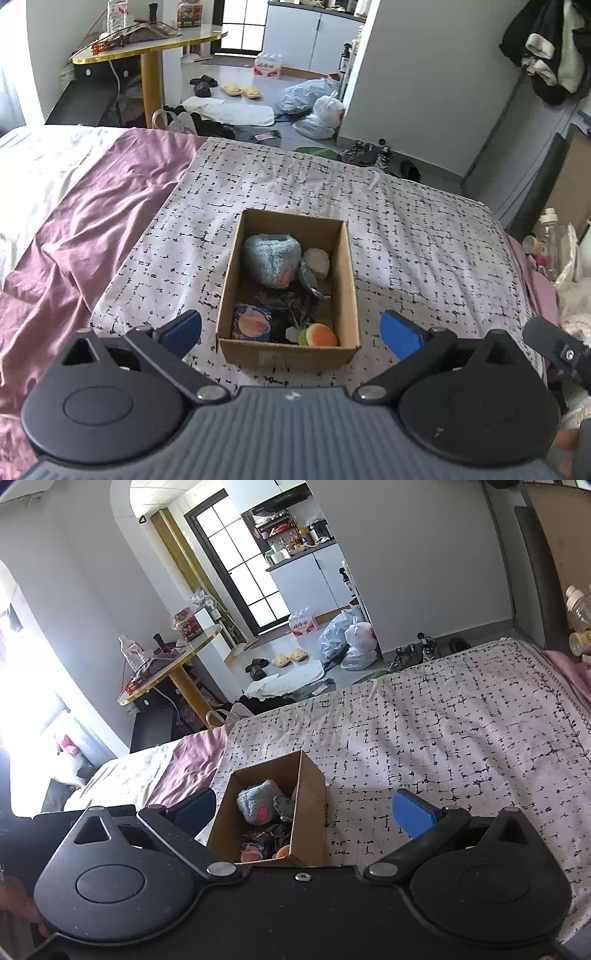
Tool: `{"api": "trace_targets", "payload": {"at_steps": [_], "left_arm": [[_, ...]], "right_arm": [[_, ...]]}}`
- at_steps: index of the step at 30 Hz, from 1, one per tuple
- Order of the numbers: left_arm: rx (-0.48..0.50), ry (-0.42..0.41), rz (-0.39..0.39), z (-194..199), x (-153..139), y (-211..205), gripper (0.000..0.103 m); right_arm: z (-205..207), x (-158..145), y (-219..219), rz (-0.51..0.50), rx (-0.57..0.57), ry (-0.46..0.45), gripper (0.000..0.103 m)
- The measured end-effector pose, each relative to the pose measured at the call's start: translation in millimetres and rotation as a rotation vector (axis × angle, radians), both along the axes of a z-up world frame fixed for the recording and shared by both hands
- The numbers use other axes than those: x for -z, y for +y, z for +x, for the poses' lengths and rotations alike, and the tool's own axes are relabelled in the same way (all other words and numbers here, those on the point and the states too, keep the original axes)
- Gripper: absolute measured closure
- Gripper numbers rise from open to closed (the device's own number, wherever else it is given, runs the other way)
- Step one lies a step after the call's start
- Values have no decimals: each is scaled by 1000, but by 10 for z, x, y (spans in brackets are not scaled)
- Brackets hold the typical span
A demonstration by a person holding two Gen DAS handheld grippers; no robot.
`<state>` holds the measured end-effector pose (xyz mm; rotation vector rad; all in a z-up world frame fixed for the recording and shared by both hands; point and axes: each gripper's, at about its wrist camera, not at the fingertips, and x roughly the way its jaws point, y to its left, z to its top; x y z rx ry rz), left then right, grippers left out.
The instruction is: Organize soft objects
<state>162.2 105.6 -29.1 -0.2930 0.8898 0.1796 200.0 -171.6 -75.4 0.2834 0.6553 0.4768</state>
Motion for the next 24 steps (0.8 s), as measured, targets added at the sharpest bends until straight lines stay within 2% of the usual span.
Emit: {"api": "trace_targets", "payload": {"at_steps": [10,24], "left_arm": [[64,-54,4,-375,-194,-141,0],[86,-109,41,-817,-381,-320,0]], "right_arm": [[-286,-228,-41,-35,16,-17,0],[-670,-400,-179,-98,23,-39,0]]}}
